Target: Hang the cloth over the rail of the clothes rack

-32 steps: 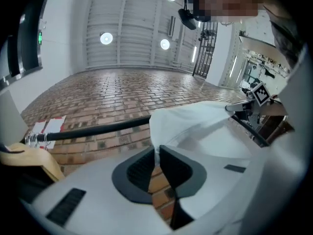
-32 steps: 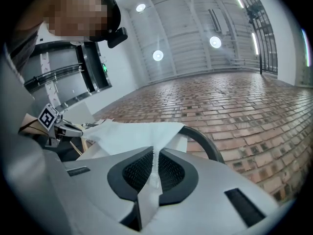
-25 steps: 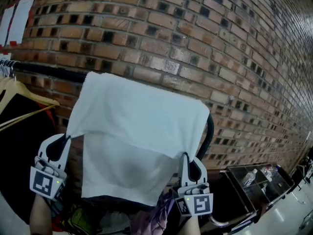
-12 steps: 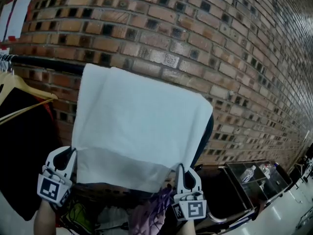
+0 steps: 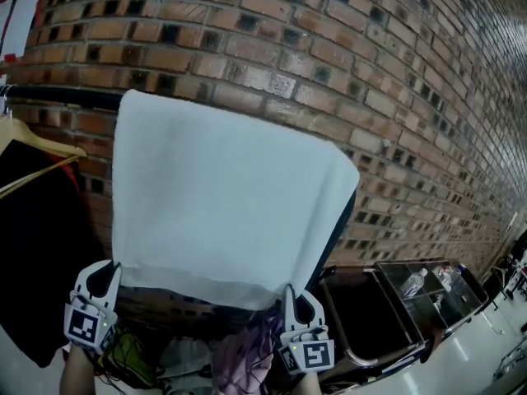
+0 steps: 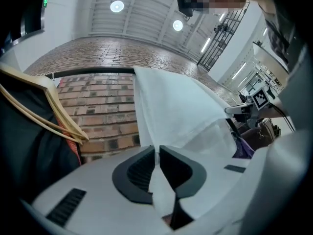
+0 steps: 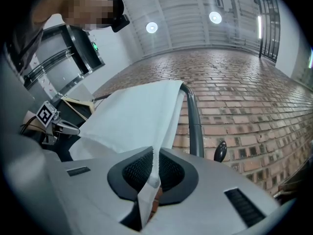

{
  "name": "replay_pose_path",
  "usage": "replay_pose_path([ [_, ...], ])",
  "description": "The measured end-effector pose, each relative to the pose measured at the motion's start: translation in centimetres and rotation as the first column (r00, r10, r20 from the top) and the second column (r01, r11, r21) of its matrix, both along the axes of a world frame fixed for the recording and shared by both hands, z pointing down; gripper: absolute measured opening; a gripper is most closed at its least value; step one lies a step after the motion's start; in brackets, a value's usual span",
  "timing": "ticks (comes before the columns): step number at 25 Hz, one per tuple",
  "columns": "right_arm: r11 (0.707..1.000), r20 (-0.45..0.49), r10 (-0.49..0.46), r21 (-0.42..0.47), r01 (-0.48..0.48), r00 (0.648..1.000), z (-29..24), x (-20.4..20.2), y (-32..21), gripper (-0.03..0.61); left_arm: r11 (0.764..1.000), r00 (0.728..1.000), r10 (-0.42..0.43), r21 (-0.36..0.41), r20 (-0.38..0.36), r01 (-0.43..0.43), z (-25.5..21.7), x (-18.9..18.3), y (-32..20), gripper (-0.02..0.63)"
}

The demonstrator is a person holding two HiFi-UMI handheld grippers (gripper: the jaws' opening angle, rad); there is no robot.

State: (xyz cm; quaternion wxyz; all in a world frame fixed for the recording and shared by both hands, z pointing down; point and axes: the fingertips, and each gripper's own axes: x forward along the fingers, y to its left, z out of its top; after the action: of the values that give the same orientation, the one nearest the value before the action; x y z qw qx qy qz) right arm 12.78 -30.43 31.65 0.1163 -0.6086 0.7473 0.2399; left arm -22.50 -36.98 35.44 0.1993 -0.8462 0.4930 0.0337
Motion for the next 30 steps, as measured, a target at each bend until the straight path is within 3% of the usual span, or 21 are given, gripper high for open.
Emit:
replay_pose_path([
  [3, 0.999, 0.010, -0.033, 0.006, 0.033, 0.999, 0.5, -0.4, 0.3, 0.032, 1.000, 1.000, -0.014, -0.018, 0.001, 0.014, 1.2, -0.2, -0.1, 0.069],
  [11, 0.986, -0.023, -0.038, -0.162, 0.034, 0.999, 6.4, -1.1, -0.5, 0.032, 0.995, 0.998, -0.056, -0.084, 0.009, 0.057, 5.1, -1.4, -0.4, 0.069],
  [15, 0.987, 0.007, -0.082, -0.138, 0.082, 0.997, 6.7, -2.0, 0.0, 0.032, 0.993, 0.998, -0.057, -0.101, -0.015, 0.055, 6.2, -1.7, -0.3, 0.069],
  [21, 0.989, 0.078, -0.057, -0.129, 0.067, 0.995, 6.3, -0.2, 1.6, 0.045, 0.996, 0.999, -0.040, -0.077, -0.001, 0.040, 5.2, -1.8, 0.7, 0.074],
  [25, 0.987, 0.070, -0.051, -0.149, 0.061, 0.996, 6.2, -0.1, 2.5, 0.058, 0.999, 1.000, -0.021, -0.048, -0.007, 0.020, 2.9, -3.3, 1.6, 0.102],
  [30, 0.987, 0.072, -0.005, -0.161, 0.016, 0.997, 6.2, 1.1, 3.1, 0.060, 0.998, 0.996, -0.055, -0.030, -0.069, 0.053, 1.7, -6.3, 2.4, 0.103],
])
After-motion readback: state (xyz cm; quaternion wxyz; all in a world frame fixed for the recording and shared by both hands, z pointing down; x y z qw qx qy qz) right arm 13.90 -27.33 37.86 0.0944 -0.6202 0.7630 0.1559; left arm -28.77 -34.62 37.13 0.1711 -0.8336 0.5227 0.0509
